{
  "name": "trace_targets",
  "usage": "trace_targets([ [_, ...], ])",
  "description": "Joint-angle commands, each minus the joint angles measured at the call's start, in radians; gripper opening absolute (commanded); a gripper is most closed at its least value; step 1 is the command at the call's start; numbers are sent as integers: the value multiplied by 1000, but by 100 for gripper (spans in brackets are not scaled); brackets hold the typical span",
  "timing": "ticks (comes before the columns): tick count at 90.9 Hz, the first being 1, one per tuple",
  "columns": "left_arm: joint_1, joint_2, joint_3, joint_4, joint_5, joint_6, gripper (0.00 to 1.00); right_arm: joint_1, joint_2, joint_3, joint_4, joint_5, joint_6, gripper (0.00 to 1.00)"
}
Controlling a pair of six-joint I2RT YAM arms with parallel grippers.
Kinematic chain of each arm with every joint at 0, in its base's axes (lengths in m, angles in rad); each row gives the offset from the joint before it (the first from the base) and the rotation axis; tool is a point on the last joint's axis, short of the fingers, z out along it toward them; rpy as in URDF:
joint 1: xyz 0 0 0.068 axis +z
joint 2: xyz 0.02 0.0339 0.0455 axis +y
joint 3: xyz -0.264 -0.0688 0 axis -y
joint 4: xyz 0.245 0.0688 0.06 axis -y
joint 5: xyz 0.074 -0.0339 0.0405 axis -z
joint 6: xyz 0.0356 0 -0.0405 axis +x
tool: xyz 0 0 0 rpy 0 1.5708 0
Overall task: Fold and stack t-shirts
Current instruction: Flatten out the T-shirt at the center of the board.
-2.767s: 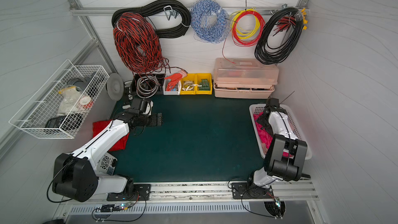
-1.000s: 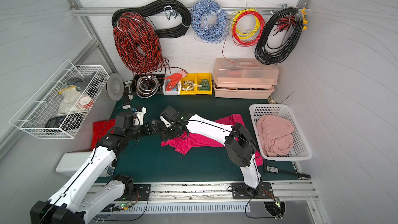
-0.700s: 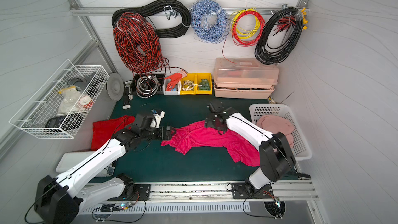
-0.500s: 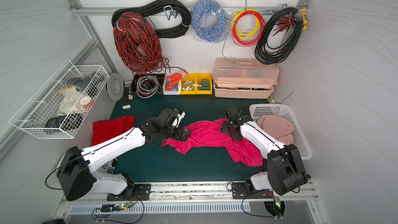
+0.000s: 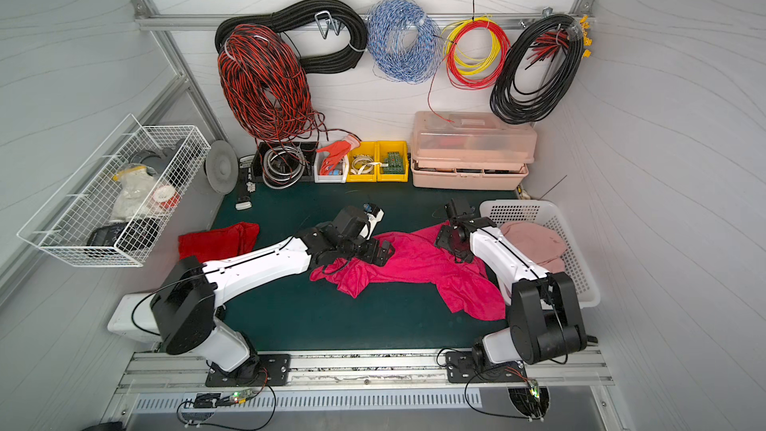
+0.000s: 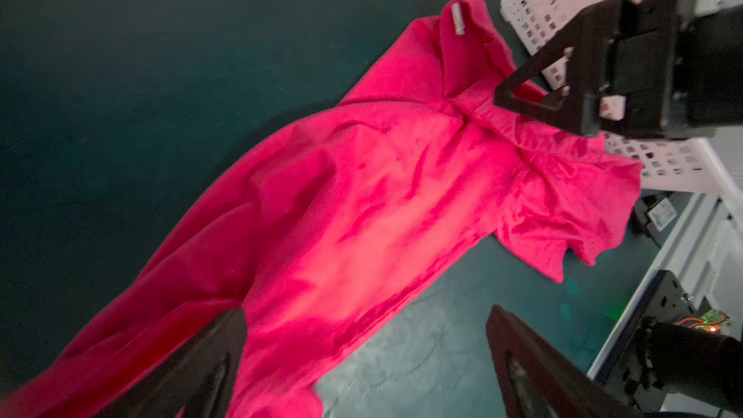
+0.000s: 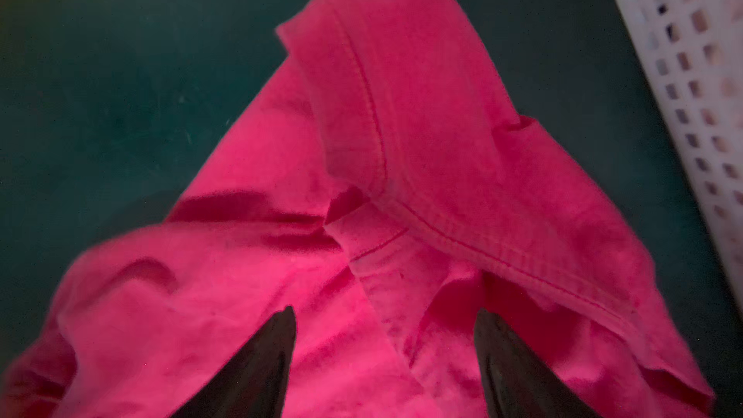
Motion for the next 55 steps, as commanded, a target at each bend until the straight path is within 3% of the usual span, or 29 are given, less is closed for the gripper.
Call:
trace_targets([
  [1,-3,44,74,107,89,-39,100,-29,46,-34,63,-66,-17,30],
  [7,4,39,67,107,82,-39,100,-34,73,-23,70,-102,-28,0],
  [16,20,42,84,27,61,-14,100,-28,76,-20,97,-163,-38,0],
  [41,44,165,133,-75,135,8,100,-13,-159,-26,94,-209,-25,0],
  [55,42,244,145,-77,162,-11,100,-12,-262,11,146,-374,-1,0],
])
